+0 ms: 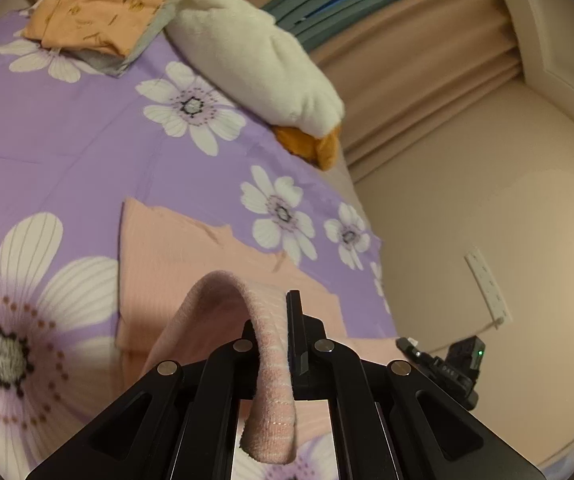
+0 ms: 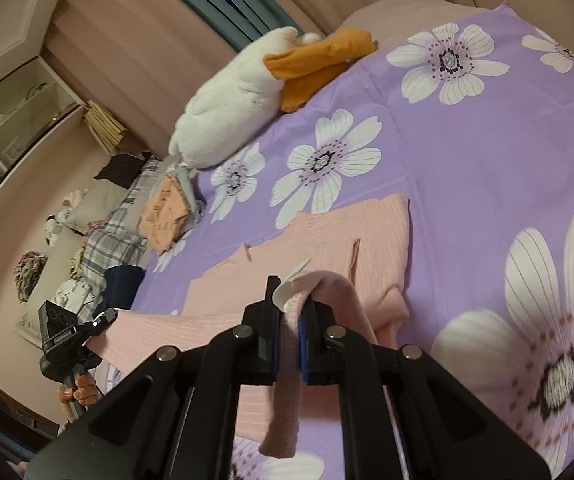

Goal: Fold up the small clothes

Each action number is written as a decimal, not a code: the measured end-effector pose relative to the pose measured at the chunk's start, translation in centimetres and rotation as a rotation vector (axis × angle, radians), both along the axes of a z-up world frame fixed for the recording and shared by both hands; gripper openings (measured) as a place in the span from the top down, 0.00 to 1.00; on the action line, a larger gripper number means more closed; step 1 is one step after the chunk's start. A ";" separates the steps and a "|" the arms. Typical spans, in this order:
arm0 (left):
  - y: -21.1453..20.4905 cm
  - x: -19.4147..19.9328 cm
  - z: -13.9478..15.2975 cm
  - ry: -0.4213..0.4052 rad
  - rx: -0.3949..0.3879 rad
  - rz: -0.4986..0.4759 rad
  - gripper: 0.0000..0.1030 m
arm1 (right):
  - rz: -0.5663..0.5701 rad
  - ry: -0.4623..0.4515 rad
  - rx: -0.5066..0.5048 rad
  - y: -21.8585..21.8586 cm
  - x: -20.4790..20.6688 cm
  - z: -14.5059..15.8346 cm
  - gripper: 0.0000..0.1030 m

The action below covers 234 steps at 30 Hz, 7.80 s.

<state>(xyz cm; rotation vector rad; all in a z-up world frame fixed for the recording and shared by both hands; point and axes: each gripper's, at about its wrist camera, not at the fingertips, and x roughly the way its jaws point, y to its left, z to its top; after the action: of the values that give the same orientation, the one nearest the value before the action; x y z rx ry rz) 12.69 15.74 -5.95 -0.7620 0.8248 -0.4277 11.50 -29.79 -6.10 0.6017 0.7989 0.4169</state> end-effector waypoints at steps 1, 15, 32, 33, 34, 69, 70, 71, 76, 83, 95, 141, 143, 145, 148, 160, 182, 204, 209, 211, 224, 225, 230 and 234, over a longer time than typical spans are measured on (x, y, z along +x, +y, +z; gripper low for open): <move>0.1 0.5 -0.3 0.010 0.003 0.005 1.00 | -0.001 0.009 -0.004 0.1 0.8 -0.3 0.91; 1.1 7.5 -6.7 0.230 0.047 0.068 1.00 | -0.054 0.209 -0.026 0.7 9.5 -5.7 0.90; 3.7 12.4 -11.0 0.492 -0.141 0.101 1.00 | -0.176 0.329 0.210 -2.6 14.6 -8.3 0.53; 3.8 12.7 -11.2 0.513 -0.145 0.100 1.00 | -0.182 0.331 0.205 -2.8 14.7 -8.4 0.53; 3.8 12.9 -11.4 0.530 -0.149 0.099 1.00 | -0.188 0.331 0.198 -2.9 14.8 -8.4 0.53; 4.8 12.9 -10.0 0.406 -0.176 0.201 0.95 | -0.158 0.311 0.231 -1.3 14.7 -7.0 0.91; 4.9 13.4 -10.3 0.414 -0.166 0.207 0.95 | -0.175 0.325 0.219 -1.2 15.3 -7.3 0.89; 5.0 13.6 -10.6 0.428 -0.167 0.216 0.94 | -0.187 0.333 0.217 -1.1 15.8 -7.5 0.88; 6.1 14.3 -11.4 0.490 -0.177 0.243 0.86 | -0.217 0.293 0.167 -1.0 15.9 -6.7 0.62; 7.1 12.6 -8.8 0.387 -0.069 0.248 0.49 | -0.116 0.191 0.049 -0.5 13.0 -3.9 0.59; -3.3 5.0 -8.0 0.260 0.352 -0.161 0.53 | 0.070 0.181 -0.363 3.4 4.4 -5.7 0.79; -2.8 -1.9 -6.8 0.262 0.343 -0.135 0.53 | -0.073 0.176 -0.384 -0.2 0.5 -6.0 0.88; -3.0 -2.1 -6.5 0.248 0.354 -0.148 0.53 | -0.060 0.110 -0.419 0.5 -0.1 -4.5 0.88; -3.5 -2.2 -6.4 0.241 0.366 -0.165 0.53 | 0.008 0.067 -0.363 1.7 -0.8 -3.8 0.88; -4.8 -1.9 -6.8 0.234 0.405 -0.196 0.53 | 0.094 0.092 -0.349 3.6 -1.1 -4.8 0.89; -5.2 -4.7 -8.2 0.277 0.455 -0.321 0.54 | 0.129 0.179 -0.401 2.5 -2.4 -6.6 0.89; -6.4 -0.1 -8.6 0.226 0.355 -0.296 0.53 | -0.027 0.177 -0.500 5.4 13.4 -7.2 0.85; 1.6 2.7 -9.8 0.286 0.087 0.002 0.45 | 0.273 0.056 -0.318 13.1 3.0 -4.4 0.63; 0.9 5.1 -10.4 0.281 0.047 -0.025 0.45 | 0.314 0.070 -0.311 15.7 5.1 -5.3 0.63; 0.4 5.8 -10.5 0.285 0.039 -0.035 0.45 | 0.318 0.082 -0.300 16.8 6.6 -5.8 0.63; -0.6 6.8 -10.7 0.311 0.168 -0.074 0.69 | 0.227 0.150 -0.374 20.2 14.1 -7.6 0.85; -0.6 6.8 -10.6 0.313 0.172 -0.075 0.69 | 0.229 0.142 -0.374 20.1 13.7 -7.3 0.84; -0.7 6.8 -10.4 0.323 0.205 -0.081 0.70 | 0.339 0.071 -0.378 20.4 8.5 -5.2 0.81; -0.8 6.8 -10.1 0.343 0.226 -0.072 0.70 | 0.418 0.078 -0.404 20.7 3.4 -5.8 0.81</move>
<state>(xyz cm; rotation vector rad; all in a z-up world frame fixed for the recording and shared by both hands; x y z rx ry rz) 19.46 14.90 -16.05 -0.6036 1.2030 -0.2638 14.95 -9.08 -11.87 0.0700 1.0539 0.5950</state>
